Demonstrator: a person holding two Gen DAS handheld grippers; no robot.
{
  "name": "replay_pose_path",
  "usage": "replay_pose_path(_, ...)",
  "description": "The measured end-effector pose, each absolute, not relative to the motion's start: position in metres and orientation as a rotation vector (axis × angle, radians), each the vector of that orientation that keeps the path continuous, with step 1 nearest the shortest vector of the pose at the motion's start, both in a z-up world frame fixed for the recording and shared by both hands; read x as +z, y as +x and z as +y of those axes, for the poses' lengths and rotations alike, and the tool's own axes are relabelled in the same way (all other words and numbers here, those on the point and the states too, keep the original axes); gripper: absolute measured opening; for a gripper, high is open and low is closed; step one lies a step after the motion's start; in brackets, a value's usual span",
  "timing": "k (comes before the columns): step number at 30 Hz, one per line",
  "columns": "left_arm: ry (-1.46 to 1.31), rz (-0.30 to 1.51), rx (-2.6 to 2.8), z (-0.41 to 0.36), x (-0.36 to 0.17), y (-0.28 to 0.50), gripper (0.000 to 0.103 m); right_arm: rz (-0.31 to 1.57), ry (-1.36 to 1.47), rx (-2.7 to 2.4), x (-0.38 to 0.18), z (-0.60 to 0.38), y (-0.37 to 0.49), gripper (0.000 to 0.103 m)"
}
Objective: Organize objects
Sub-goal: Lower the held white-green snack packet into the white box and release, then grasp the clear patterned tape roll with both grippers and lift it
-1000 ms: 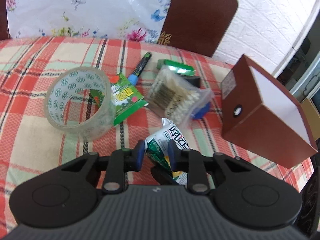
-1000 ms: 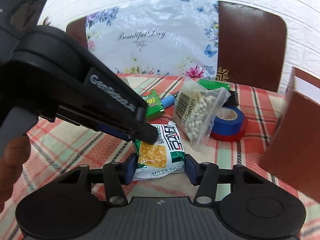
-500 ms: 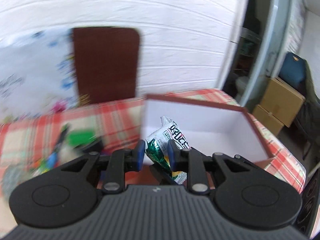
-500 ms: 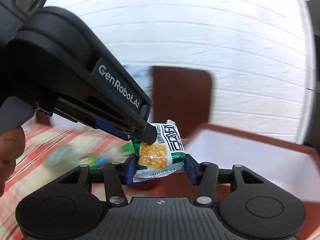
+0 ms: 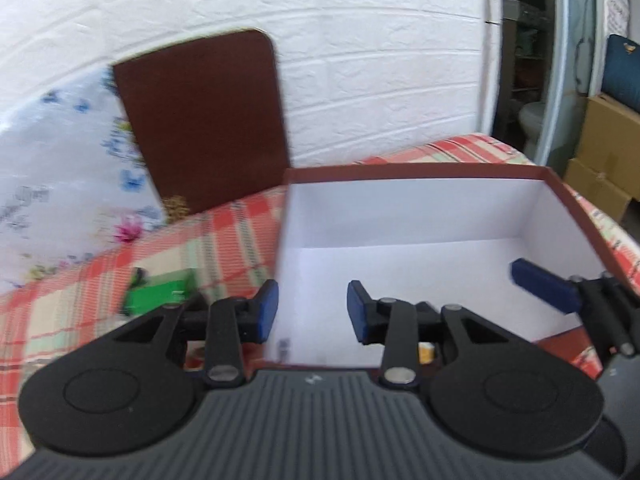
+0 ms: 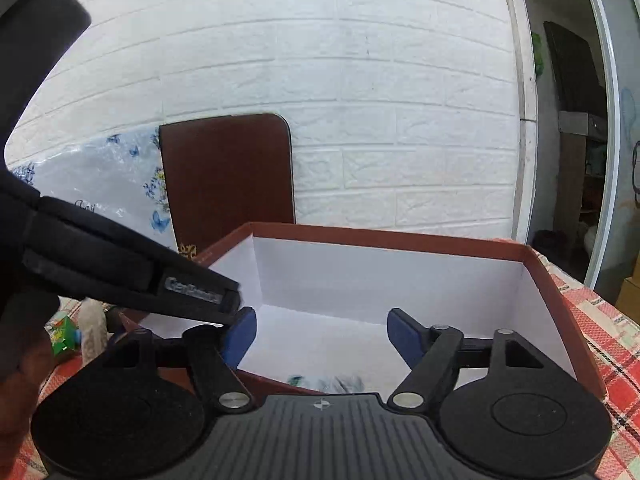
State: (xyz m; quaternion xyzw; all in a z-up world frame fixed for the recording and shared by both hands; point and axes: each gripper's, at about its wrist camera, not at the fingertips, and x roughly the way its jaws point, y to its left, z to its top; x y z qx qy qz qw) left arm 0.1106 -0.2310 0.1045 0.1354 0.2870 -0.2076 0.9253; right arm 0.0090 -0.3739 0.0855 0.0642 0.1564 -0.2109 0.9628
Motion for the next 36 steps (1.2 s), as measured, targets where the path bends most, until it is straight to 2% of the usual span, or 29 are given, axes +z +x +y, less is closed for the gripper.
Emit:
replay_pose_path(9, 0.247, 0.535, -0.232, -0.110, 0.118, 0.092, 0.044, 0.188, 0.058, -0.298, 0.115, -0.297, 0.012, 0.075)
replay_pose_path(15, 0.111, 0.585, -0.095, -0.010, 0.105, 0.108, 0.047, 0.289, -0.002, -0.103, 0.099, -0.224, 0.045, 0.075)
replay_pose_path(19, -0.003, 0.661, -0.008, 0.052, 0.089, 0.137, 0.046, 0.366, -0.029, -0.002, 0.084, -0.183, 0.071, 0.075)
replay_pose_path(26, -0.090, 0.765, -0.087, 0.068, 0.057, 0.169, 0.047, 0.435, -0.073, 0.075, 0.074, -0.165, 0.111, 0.076)
replay_pose_path(30, -0.053, 0.798, -0.096, 0.058, 0.037, 0.186, 0.047, 0.488, -0.110, 0.129, 0.062, -0.169, 0.137, 0.083)
replay_pose_path(32, -0.049, 0.818, -0.102, 0.056, 0.028, 0.193, 0.042, 0.510, -0.161, 0.141, 0.055, -0.164, 0.147, 0.086)
replay_pose_path(34, -0.076, 0.830, -0.138, 0.057, 0.022, 0.195, 0.016, 0.525, -0.200, 0.155, 0.045, -0.153, 0.156, 0.087)
replay_pose_path(36, -0.064, 0.828, -0.151, 0.053, 0.026, 0.191, 0.013, 0.527, -0.231, 0.153, 0.037, -0.143, 0.163, 0.086)
